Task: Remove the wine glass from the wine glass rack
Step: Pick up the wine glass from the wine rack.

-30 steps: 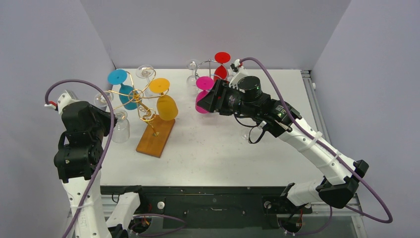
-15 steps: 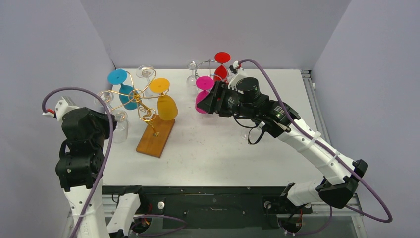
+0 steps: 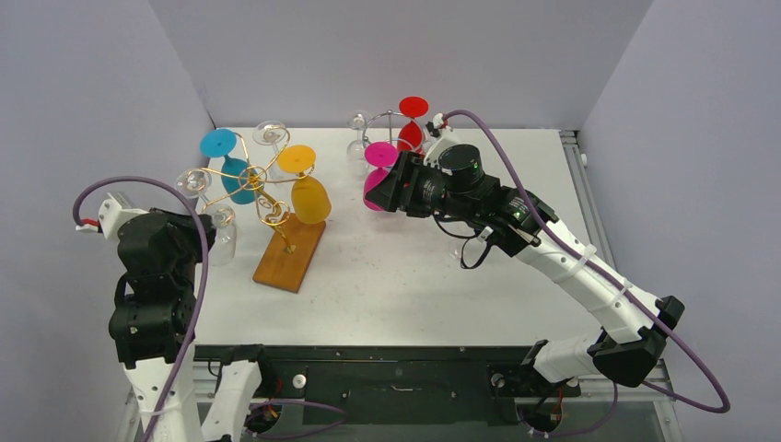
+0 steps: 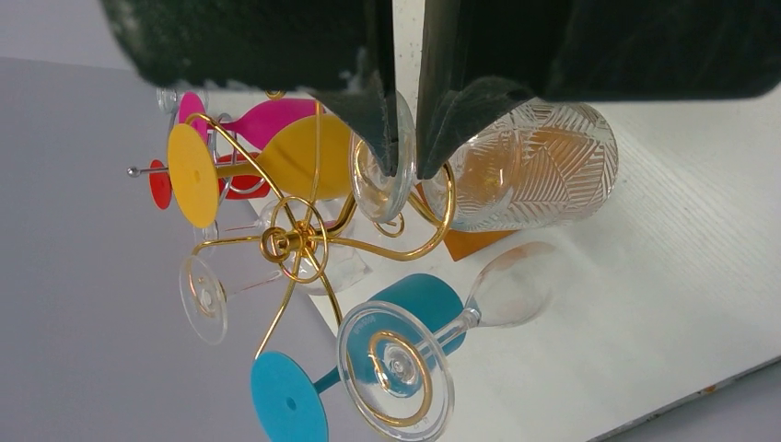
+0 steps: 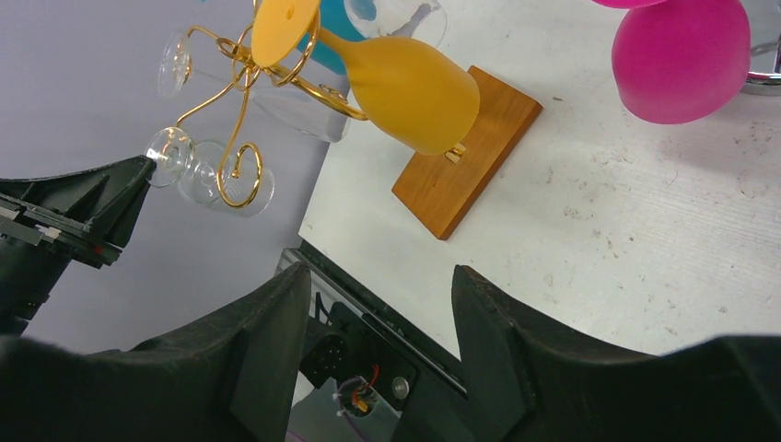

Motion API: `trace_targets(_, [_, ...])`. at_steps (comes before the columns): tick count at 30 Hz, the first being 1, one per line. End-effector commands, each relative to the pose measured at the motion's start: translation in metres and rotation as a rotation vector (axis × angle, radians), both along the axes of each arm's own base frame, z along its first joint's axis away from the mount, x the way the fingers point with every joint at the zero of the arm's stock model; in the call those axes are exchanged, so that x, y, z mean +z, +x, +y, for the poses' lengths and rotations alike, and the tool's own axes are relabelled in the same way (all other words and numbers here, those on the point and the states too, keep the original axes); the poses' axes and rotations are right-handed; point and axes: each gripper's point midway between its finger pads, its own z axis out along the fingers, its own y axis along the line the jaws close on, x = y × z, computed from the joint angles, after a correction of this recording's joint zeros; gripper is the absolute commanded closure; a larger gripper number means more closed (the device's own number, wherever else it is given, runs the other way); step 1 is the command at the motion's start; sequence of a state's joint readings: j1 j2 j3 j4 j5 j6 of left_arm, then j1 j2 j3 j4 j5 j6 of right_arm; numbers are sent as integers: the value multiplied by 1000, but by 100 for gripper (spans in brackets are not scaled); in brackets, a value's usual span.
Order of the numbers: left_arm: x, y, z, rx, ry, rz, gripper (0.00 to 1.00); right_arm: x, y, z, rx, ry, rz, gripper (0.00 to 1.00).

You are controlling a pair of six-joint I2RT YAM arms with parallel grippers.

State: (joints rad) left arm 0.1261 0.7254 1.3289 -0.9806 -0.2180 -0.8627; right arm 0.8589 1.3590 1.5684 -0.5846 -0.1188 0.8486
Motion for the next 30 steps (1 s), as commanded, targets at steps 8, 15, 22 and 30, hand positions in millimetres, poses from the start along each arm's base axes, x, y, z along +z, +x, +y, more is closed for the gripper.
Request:
trace_targets(8, [30, -5, 9, 72, -10, -175, 100, 9, 0, -4, -14, 12, -41, 47])
trace_targets(15, [32, -6, 11, 95, -31, -213, 100, 8, 0, -6, -19, 11, -40, 47])
trace_targets(22, [36, -8, 12, 110, -42, -239, 100, 6, -1, -7, -19, 9, -40, 47])
trace_targets(30, [42, -9, 14, 129, -57, -271, 100, 4, -1, -7, -23, 8, -40, 47])
